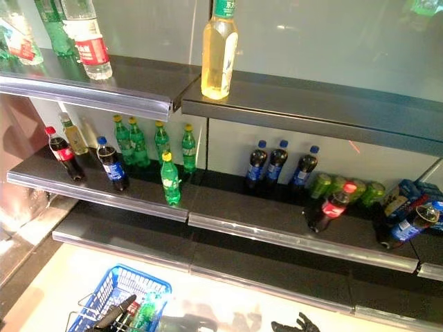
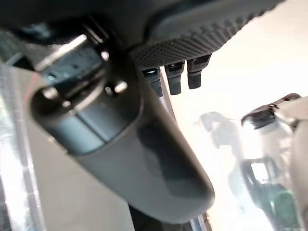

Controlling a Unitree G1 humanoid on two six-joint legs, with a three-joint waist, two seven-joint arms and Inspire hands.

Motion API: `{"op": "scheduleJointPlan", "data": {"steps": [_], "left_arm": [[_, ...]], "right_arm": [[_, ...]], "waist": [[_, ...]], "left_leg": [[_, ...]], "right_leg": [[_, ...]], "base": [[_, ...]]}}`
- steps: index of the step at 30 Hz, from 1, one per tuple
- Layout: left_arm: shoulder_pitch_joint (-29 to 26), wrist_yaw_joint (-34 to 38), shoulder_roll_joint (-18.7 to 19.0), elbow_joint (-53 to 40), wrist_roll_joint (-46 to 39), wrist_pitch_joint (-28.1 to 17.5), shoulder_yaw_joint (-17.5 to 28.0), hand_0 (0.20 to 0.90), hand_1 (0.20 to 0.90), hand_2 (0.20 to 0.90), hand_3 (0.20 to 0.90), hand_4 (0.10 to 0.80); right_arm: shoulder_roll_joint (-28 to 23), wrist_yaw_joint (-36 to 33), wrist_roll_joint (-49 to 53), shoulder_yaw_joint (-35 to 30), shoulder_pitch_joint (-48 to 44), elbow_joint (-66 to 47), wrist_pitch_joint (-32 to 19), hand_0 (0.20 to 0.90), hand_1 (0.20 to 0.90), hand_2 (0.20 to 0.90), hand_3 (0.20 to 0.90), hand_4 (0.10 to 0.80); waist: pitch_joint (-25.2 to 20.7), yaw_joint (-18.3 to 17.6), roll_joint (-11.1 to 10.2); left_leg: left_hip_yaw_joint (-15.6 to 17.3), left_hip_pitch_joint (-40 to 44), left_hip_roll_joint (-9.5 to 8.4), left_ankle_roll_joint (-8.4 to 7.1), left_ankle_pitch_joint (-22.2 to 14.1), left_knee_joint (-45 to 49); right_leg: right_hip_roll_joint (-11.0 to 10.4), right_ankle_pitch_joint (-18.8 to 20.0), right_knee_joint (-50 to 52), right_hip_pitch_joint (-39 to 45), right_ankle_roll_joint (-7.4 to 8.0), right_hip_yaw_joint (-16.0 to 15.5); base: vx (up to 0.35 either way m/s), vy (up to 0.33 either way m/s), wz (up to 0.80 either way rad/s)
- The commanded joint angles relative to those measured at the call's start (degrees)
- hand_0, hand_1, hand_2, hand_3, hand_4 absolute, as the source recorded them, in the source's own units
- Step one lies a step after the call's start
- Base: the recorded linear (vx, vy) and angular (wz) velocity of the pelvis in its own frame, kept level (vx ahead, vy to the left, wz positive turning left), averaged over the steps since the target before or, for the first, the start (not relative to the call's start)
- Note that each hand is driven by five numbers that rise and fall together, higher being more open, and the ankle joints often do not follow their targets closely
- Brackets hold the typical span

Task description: Pick up the drink and place into the basket.

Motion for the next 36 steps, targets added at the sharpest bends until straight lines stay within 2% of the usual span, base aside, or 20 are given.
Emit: {"op": "scheduleJointPlan", "data": {"steps": [1, 3, 5, 6, 7, 8, 9, 10, 11, 13, 15, 19, 22, 27, 36], "left_arm": [[-5.35, -10.30, 0.68, -1.76, 1.82, -3.47, 1.62, 0.300, 0.300, 0.300, 0.200, 0.100], [-5.16, -12.04, 0.48, -0.85, 2.10, -1.98, 1.52, 0.300, 0.300, 0.300, 0.200, 0.100], [-5.35, -13.46, 0.47, 0.27, 3.28, -0.76, 0.74, 0.300, 0.300, 0.300, 0.200, 0.100], [-5.46, -13.72, 0.58, 0.60, 3.99, -0.39, -0.01, 0.300, 0.300, 0.300, 0.200, 0.100], [-5.32, -13.61, 0.68, 0.46, 4.00, -0.15, -0.44, 0.300, 0.300, 0.300, 0.200, 0.100], [-5.11, -13.30, 0.91, -0.19, 4.22, 0.08, -0.53, 0.300, 0.300, 0.300, 0.200, 0.100], [-5.03, -13.22, 1.22, -0.82, 4.16, 0.37, -0.52, 0.300, 0.300, 0.300, 0.200, 0.100], [-5.16, -13.24, 1.77, -1.04, 3.71, 0.56, -0.86, 0.300, 0.300, 0.300, 0.200, 0.100], [-5.62, -13.45, 2.31, -0.92, 3.41, 0.57, -1.33, 0.300, 0.300, 0.300, 0.200, 0.100], [-6.53, -13.63, 2.69, -0.52, 2.22, 0.65, -2.20, 0.300, 0.300, 0.300, 0.200, 0.100], [-7.11, -13.58, 2.28, -0.31, 1.60, 0.47, -2.50, 0.300, 0.300, 0.300, 0.200, 0.100], [-7.22, -12.66, 1.31, -0.25, 1.18, 0.42, -2.76, 0.300, 0.300, 0.300, 0.200, 0.100], [-7.12, -12.59, 0.83, 0.25, 3.83, 0.68, -3.01, 0.300, 0.300, 0.300, 0.200, 0.100], [-6.85, -13.57, 0.14, 1.63, 5.96, 0.48, -3.73, 0.300, 0.300, 0.300, 0.200, 0.100], [-6.84, -13.91, -0.06, 2.73, 6.18, -0.68, -5.04, 0.300, 0.300, 0.300, 0.200, 0.100]], "right_arm": [[-4.29, 0.83, -0.65, -1.12, -5.42, 1.21, -0.43, 0.900, 0.900, 0.900, 0.900, 0.800], [-4.87, 0.85, 0.39, -1.64, -5.62, 1.43, 0.21, 0.900, 0.900, 0.900, 0.900, 0.800], [-4.96, 0.86, 1.12, -2.18, -5.30, 1.47, 0.20, 0.900, 0.900, 0.900, 0.900, 0.800], [-5.03, 1.21, 0.20, -2.49, -4.97, 1.48, -0.23, 0.900, 0.900, 0.900, 0.900, 0.800], [-4.98, 1.67, -0.39, -2.55, -4.88, 1.43, -0.41, 0.900, 0.900, 0.900, 0.900, 0.800], [-4.82, 2.08, -0.67, -2.42, -5.20, 1.35, -0.41, 0.900, 0.900, 0.900, 0.900, 0.800], [-4.74, 2.55, -0.94, -2.34, -5.65, 1.36, -0.32, 0.900, 0.900, 0.900, 0.900, 0.800], [-4.50, 2.81, -0.85, -2.27, -6.00, 1.69, -0.46, 0.900, 0.900, 0.900, 0.900, 0.800], [-4.20, 3.04, -0.49, -2.11, -6.25, 2.11, -0.71, 0.900, 0.900, 0.900, 0.900, 0.800], [-4.13, 3.53, -0.32, -1.66, -6.63, 2.82, -0.68, 0.900, 0.900, 0.900, 0.900, 0.800], [-3.79, 3.87, -1.79, -0.94, -6.87, 3.63, -0.51, 0.900, 0.900, 0.900, 0.900, 0.800], [-2.59, 4.37, -3.47, 1.02, -7.08, 3.87, 0.13, 0.900, 0.900, 0.900, 0.900, 0.800], [-2.04, 4.51, -2.30, 2.06, -7.24, 3.56, 0.57, 0.900, 0.900, 0.900, 0.900, 0.800], [-1.39, 4.05, -1.47, 2.88, -6.93, 2.88, 0.69, 0.900, 0.900, 0.900, 0.900, 0.800], [-1.44, 4.01, -1.37, 3.04, -6.86, 3.43, -0.05, 0.900, 0.900, 0.900, 0.900, 0.800]], "waist": [[1.06, 1.62, 2.95], [1.69, 1.84, 2.80], [1.89, 1.53, 2.55], [2.00, 1.17, 2.37], [2.18, 1.13, 2.11], [2.59, 1.34, 1.96], [2.99, 1.33, 1.80], [3.29, 1.12, 1.76], [3.35, 0.95, 1.95], [3.18, 0.89, 2.49], [2.78, 1.15, 2.61], [1.78, 1.75, 2.37], [1.40, 2.01, 2.15], [1.03, 1.91, 2.23], [0.81, 1.85, 2.51]], "left_leg": [[-2.11, 3.49, -1.74, 1.68, -6.26, 0.48], [-3.31, 3.51, -2.98, 2.38, -7.36, 1.70], [-3.62, 3.17, -4.16, 3.06, -7.69, 1.89], [-3.08, 3.12, -4.90, 3.29, -7.36, 1.21], [-2.07, 3.18, -5.47, 3.11, -7.37, 0.75], [-0.54, 3.28, -5.62, 2.82, -7.52, 0.38], [0.70, 3.08, -5.60, 2.87, -7.71, 0.38], [1.21, 2.77, -5.65, 3.32, -7.63, 0.38], [1.32, 2.05, -5.68, 4.07, -7.29, 0.38], [1.22, 1.14, -5.82, 4.94, -6.76, 0.38], [0.63, 0.68, -6.35, 5.28, -6.58, 0.38], [-0.05, 0.68, -6.21, 4.96, -6.55, 0.38], [0.35, 0.69, -5.69, 4.54, -6.33, 0.38], [0.19, 0.87, -5.87, 4.40, -6.40, 0.38], [-0.04, 1.37, -6.41, 4.41, -6.72, 0.38]], "right_leg": [[-0.64, 0.50, 0.28, 0.80, 0.60, -1.17], [-1.27, 0.74, 0.28, 1.53, 0.74, -0.61], [-2.20, 2.00, 0.28, 0.58, 1.65, 0.05], [-2.90, 3.87, 0.28, -1.08, 2.51, 0.03], [-3.61, 6.53, 0.28, -3.34, 3.39, -1.12], [-4.04, 8.55, 0.28, -5.21, 4.25, -3.67], [-4.11, 9.95, 0.54, -6.00, 4.62, -4.80], [-3.92, 10.25, 2.95, -6.91, 4.53, -4.10], [-2.93, 8.60, 6.80, -7.34, 3.99, -2.87], [-1.28, 5.47, 10.57, -7.24, 2.90, -2.46], [-0.25, 3.66, 9.00, -6.16, 2.11, -2.80], [2.15, 1.56, 3.52, -3.20, 0.40, -3.66], [3.08, 0.70, 2.59, -1.95, -0.40, -4.20], [3.31, -0.18, 1.95, -0.38, -1.00, -5.35], [3.04, -0.25, 1.62, 0.38, -0.79, -5.82]], "base": [[0.036, 0.193, -0.12], [0.037, 0.255, -0.20], [-0.020, 0.263, -0.15], [-0.097, 0.209, -0.25], [-0.139, 0.162, -0.34], [-0.157, 0.088, -0.55], [-0.177, 0.055, -0.83], [-0.203, 0.040, -1.18], [-0.184, 0.032, -1.25], [-0.148, 0.029, -0.97], [-0.098, -0.019, -0.37], [-0.043, -0.082, -0.09], [-0.025, -0.070, -0.06], [-0.025, -0.004, 0.02], [-0.003, 0.009, 0.06]]}}
